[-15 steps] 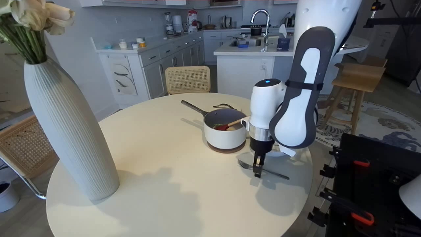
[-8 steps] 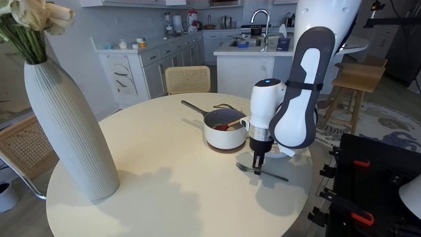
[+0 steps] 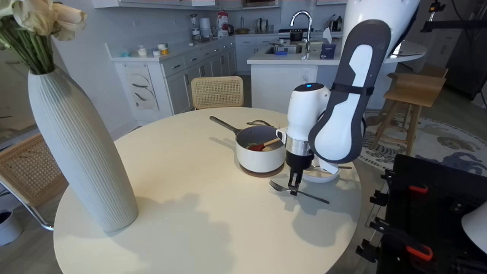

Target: Place the fork in the white bowl

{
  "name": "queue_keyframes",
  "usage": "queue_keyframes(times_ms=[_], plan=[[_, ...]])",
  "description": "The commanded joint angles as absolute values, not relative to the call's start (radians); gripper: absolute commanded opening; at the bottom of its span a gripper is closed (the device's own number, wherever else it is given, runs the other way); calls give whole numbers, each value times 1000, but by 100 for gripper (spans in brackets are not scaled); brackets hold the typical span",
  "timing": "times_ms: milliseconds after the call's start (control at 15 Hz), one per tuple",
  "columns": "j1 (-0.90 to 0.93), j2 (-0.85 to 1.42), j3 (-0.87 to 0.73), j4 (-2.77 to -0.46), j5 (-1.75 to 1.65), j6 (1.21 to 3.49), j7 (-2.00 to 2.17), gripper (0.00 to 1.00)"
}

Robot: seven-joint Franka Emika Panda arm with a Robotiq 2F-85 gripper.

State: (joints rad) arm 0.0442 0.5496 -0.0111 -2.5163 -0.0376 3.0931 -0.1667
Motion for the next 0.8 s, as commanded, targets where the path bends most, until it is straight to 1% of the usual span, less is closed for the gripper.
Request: queue_keyframes(times_ms=[0, 200, 333, 733], plan=[[-5, 366, 22, -2540, -59, 2924, -166, 2], [-22, 252, 38, -2512, -44, 2716, -181, 2], [-3, 204, 18, -2485, -62, 2550, -169, 2], [5, 131, 1, -2357, -169, 2069, -145, 2]])
